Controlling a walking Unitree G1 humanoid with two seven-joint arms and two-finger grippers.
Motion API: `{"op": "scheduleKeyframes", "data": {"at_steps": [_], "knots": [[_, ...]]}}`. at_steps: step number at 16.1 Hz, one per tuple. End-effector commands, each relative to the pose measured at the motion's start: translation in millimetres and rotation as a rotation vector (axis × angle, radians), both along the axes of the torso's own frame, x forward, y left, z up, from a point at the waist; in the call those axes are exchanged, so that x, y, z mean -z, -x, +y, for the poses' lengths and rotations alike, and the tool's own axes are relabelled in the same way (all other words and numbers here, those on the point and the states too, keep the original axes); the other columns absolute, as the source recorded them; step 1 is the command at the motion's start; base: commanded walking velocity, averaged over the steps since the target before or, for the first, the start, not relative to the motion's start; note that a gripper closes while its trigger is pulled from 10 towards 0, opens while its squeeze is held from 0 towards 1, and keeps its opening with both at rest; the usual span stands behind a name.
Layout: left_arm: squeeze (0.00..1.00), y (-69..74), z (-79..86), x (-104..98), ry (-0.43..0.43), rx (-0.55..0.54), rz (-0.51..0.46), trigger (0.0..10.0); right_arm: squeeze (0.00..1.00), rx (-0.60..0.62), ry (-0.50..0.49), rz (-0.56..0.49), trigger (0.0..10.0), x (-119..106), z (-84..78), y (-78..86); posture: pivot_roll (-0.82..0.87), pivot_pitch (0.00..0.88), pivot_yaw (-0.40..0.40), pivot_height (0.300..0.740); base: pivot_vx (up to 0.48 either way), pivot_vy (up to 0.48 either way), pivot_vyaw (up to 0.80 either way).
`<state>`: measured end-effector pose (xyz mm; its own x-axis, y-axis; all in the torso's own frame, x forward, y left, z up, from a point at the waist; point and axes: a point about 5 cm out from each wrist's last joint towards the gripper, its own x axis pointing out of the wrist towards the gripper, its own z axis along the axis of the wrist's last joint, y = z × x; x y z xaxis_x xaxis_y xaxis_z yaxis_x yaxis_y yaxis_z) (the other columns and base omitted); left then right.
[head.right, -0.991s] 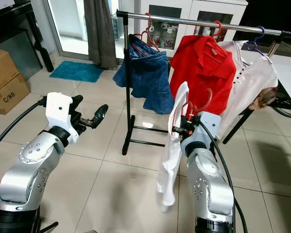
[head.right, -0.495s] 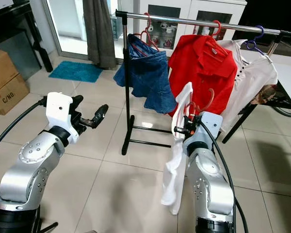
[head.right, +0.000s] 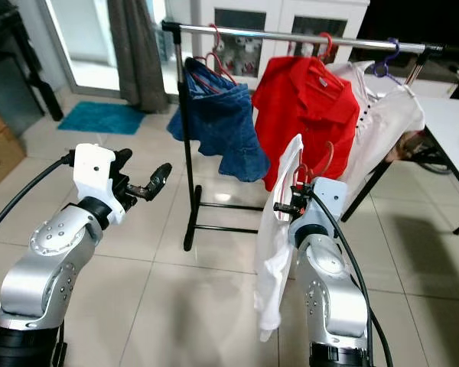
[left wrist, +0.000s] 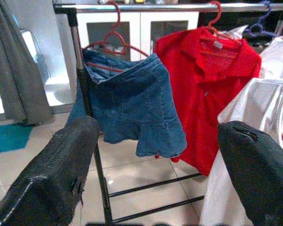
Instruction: Hang hanger
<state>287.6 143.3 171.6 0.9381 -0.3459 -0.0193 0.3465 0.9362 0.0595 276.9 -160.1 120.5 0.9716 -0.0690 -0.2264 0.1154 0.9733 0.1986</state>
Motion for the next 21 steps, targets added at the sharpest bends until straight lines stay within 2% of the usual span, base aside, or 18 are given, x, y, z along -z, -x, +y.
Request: {"op": "scheduleKeyframes", "data": {"at_steps": [1,5,13,18,21], "knots": [[0.00,-1.5,-3.8,-1.0,-0.001,0.018,-0.001,10.0,0.00,0.013,-0.007,-0.008,10.0,-1.9,-3.5,-0.9,-0.12,0.000,-0.012,0.740,0.368,0.000,-0.80],[0.00,-0.8,-5.8,-1.1,0.001,0.025,-0.004,10.0,0.00,0.042,0.001,-0.074,10.0,-8.0,-8.0,-1.6,-0.12,0.000,-0.016,0.740,0.368,0.000,-0.80],[0.00,0.9,-8.0,0.3,-0.002,0.035,-0.004,10.0,0.00,0.070,-0.063,-0.059,10.0,-5.4,-10.6,1.2,-0.13,0.000,-0.016,0.740,0.366,0.000,0.00],[0.00,0.4,-7.4,-0.2,-0.006,0.035,-0.007,10.0,0.00,0.059,-0.058,-0.061,10.0,-6.0,-9.9,0.2,-0.13,0.000,-0.014,0.740,0.365,0.000,0.00],[0.00,2.3,-6.6,-0.4,-0.011,0.031,-0.009,10.0,0.00,0.048,-0.017,-0.049,10.0,-5.9,-11.2,0.2,-0.13,0.000,-0.023,0.740,0.366,0.000,0.00]]}}
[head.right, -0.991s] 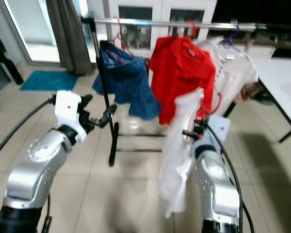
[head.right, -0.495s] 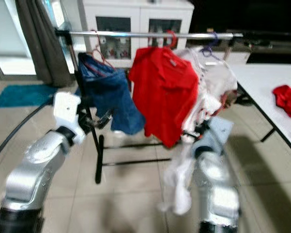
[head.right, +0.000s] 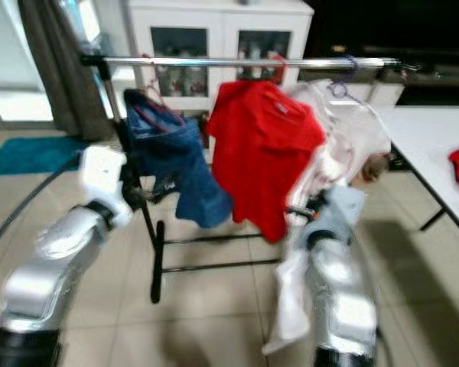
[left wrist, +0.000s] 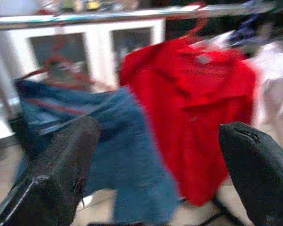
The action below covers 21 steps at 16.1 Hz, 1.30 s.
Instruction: Hang hanger
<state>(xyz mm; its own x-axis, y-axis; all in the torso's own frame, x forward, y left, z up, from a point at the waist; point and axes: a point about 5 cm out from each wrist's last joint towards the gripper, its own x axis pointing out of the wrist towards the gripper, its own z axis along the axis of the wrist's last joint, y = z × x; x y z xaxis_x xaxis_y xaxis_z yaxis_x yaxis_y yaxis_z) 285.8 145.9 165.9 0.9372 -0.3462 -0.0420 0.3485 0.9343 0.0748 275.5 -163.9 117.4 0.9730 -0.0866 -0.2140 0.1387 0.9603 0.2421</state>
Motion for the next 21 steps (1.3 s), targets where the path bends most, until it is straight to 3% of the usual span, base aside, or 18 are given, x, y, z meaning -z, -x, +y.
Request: {"op": "scheduleKeyframes", "data": {"at_steps": [1,4,5,6,9,10,14,21], "knots": [[0.00,1.8,-9.0,-6,0.010,0.028,-0.026,10.0,0.00,0.014,0.022,-0.037,10.0,-9,-7.6,-1.4,-0.13,0.000,-0.023,0.740,0.360,0.000,0.00],[0.00,3.4,-6.2,-5,0.002,0.014,-0.033,10.0,0.00,-0.039,0.050,-0.050,10.0,-12,-8.0,-3.8,-0.13,0.000,-0.027,0.740,0.366,0.000,0.00],[0.00,4.0,-3.9,-6,-0.001,0.007,-0.035,10.0,0.00,-0.077,0.140,-0.035,10.0,-12,-8.7,-6.3,-0.13,0.000,-0.029,0.740,0.364,0.000,0.00],[0.00,4.6,-2.5,-6,-0.003,0.002,-0.034,10.0,0.00,-0.115,0.153,-0.043,10.0,-12,-7.4,-7.6,-0.12,0.000,-0.028,0.740,0.364,0.000,0.00],[0.00,7.1,-0.7,-6,-0.006,-0.003,-0.033,10.0,0.00,-0.294,0.066,-0.070,10.0,-16,4.7,-3.9,-0.12,0.000,-0.026,0.740,0.364,0.000,0.00],[0.00,7.8,1.2,-6,-0.014,-0.006,-0.033,10.0,0.00,-0.375,0.148,-0.062,10.0,-16,7.9,-1.2,-0.12,0.000,-0.026,0.740,0.364,0.000,0.00],[0.00,7.2,1.8,-8,-0.026,-0.006,-0.040,10.0,0.00,-0.364,0.209,-0.048,10.0,-16,2.3,-5.5,-0.12,0.000,-0.029,0.740,0.364,0.000,0.80],[0.00,5.8,-1.6,-7,-0.051,0.025,-0.040,10.0,0.00,-0.267,0.345,-0.087,10.0,-26,-13.9,-23.7,-0.12,0.000,-0.019,0.740,0.364,0.000,0.00]]}}
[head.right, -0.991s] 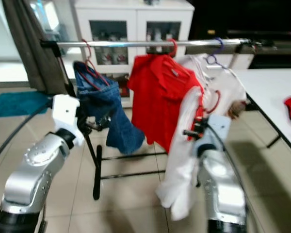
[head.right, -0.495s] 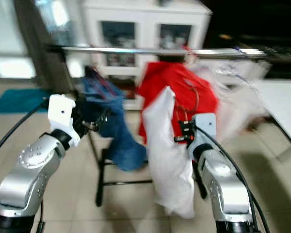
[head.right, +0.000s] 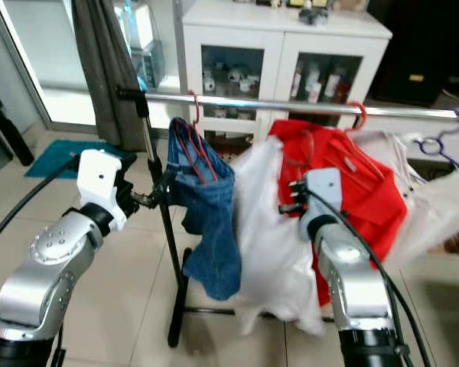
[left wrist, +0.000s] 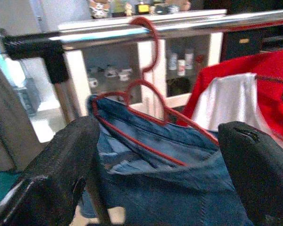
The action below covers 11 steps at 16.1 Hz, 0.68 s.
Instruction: Hang hanger
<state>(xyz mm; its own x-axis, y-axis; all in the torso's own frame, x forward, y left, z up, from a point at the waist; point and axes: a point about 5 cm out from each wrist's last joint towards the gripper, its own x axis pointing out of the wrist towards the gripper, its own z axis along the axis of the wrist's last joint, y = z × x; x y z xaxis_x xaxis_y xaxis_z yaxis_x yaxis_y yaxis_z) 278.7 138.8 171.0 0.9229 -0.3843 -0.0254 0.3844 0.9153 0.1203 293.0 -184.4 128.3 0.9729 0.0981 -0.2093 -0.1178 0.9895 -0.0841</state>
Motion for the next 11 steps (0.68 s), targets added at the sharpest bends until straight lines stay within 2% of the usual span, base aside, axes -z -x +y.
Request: {"op": "scheduleKeyframes", "data": {"at_steps": [1,3,5,7,9,10,11], "knots": [[0.00,-1.8,4.7,-2,-0.022,-0.008,-0.009,10.0,0.00,-0.012,0.042,-0.100,10.0,-19,4.2,-8.9,-0.12,0.000,-0.022,0.740,0.364,0.000,0.00],[0.00,-1.8,2.8,-2,-0.032,0.015,-0.008,10.0,0.00,0.038,0.061,-0.146,10.0,-26,-2.7,-12.7,-0.12,0.000,-0.027,0.740,0.360,0.000,0.00],[0.00,3.9,-1.6,-4,-0.007,0.090,0.010,10.0,0.00,0.082,0.013,-0.213,10.0,-37,-10.3,-17.4,-0.12,0.000,-0.041,0.740,0.127,0.000,0.00],[0.00,8.2,-3.4,-6,-0.020,0.166,0.014,10.0,0.00,0.049,-0.004,-0.218,10.0,-40,-9.3,-22.2,-0.12,0.000,-0.041,0.740,0.000,0.000,0.00],[0.00,11.5,-3.4,-9,-0.035,0.230,0.005,10.0,0.00,-0.028,0.015,-0.161,10.0,-35,-2.3,-28.7,-0.11,0.000,-0.046,0.740,0.000,0.000,0.00],[0.00,12.1,-3.7,-10,-0.035,0.247,0.008,10.0,0.00,-0.040,0.054,-0.170,10.0,-36,-1.6,-31.5,-0.11,0.000,-0.043,0.740,0.000,0.000,0.00],[0.00,13.2,-4.7,-11,-0.037,0.273,0.010,10.0,0.00,-0.064,0.051,-0.162,10.0,-37,1.3,-37.1,-0.11,0.000,-0.043,0.740,0.000,0.000,0.00]]}}
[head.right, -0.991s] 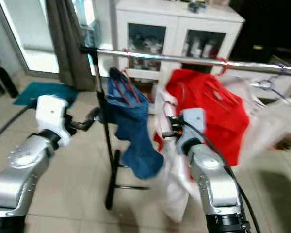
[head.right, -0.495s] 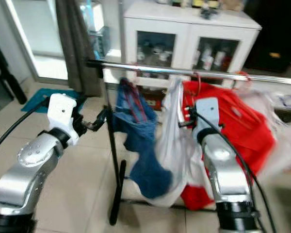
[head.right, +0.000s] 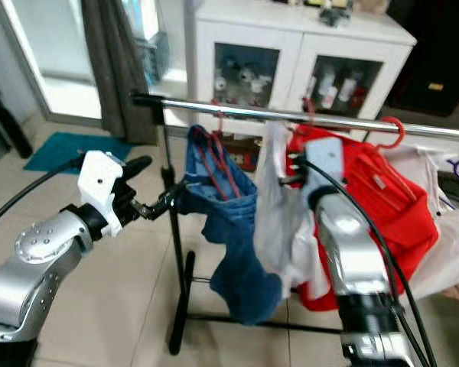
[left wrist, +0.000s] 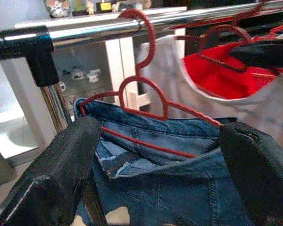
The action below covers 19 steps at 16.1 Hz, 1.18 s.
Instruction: Hang hanger
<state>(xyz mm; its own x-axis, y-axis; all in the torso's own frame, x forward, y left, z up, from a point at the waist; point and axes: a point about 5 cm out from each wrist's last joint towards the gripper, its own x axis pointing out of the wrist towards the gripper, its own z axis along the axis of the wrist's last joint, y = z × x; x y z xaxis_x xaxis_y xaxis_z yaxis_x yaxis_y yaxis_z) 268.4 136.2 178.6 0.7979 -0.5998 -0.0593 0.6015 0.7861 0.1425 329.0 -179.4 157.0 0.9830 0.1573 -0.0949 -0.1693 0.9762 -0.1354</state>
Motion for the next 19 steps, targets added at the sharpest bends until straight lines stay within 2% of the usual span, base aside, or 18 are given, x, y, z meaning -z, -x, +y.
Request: {"op": "scheduleKeyframes", "data": {"at_steps": [1,3,4,6,10,16,18,19], "knots": [[0.00,3.4,-3.0,-4,0.001,0.035,-0.006,10.0,0.00,-0.008,-0.028,-0.020,10.0,-8,-1.8,-4.4,-0.11,0.000,-0.043,0.740,0.000,0.000,0.00],[0.00,6.1,-5.8,-6,-0.009,0.093,-0.008,10.0,0.00,-0.051,-0.014,0.037,10.0,-5,5.0,-10.3,-0.11,0.000,-0.039,0.740,0.000,0.000,0.00],[0.00,7.5,-6.3,-8,-0.016,0.122,-0.010,10.0,0.00,-0.037,0.002,0.031,10.0,-6,5.3,-15.3,-0.11,0.000,-0.039,0.740,0.000,0.000,0.00],[0.00,11.2,-5.6,-11,-0.036,0.189,-0.006,10.0,0.00,0.024,-0.018,0.083,10.0,-3,3.3,-28.5,-0.10,0.000,-0.037,0.740,0.000,0.000,0.00],[0.00,17.0,-6.7,-13,-0.074,0.270,0.005,10.0,0.00,0.053,-0.043,0.152,10.0,0,4.8,-46.5,-0.10,0.000,-0.035,0.740,0.000,0.000,0.00],[0.00,19.6,-6.0,-9,-0.094,0.299,0.034,10.0,0.00,0.063,-0.040,0.275,10.0,20,7.2,-48.9,-0.10,0.000,-0.035,0.740,0.000,0.000,0.00],[0.00,19.0,-4.7,-8,-0.092,0.291,0.034,10.0,0.00,0.079,-0.059,0.263,10.0,19,4.6,-48.6,-0.10,0.000,-0.032,0.740,0.000,0.000,0.00],[0.00,17.8,-4.0,-8,-0.082,0.271,0.034,10.0,1.00,0.089,-0.069,0.233,10.0,16,1.9,-48.3,-0.10,0.000,-0.029,0.740,0.000,0.000,0.00]]}}
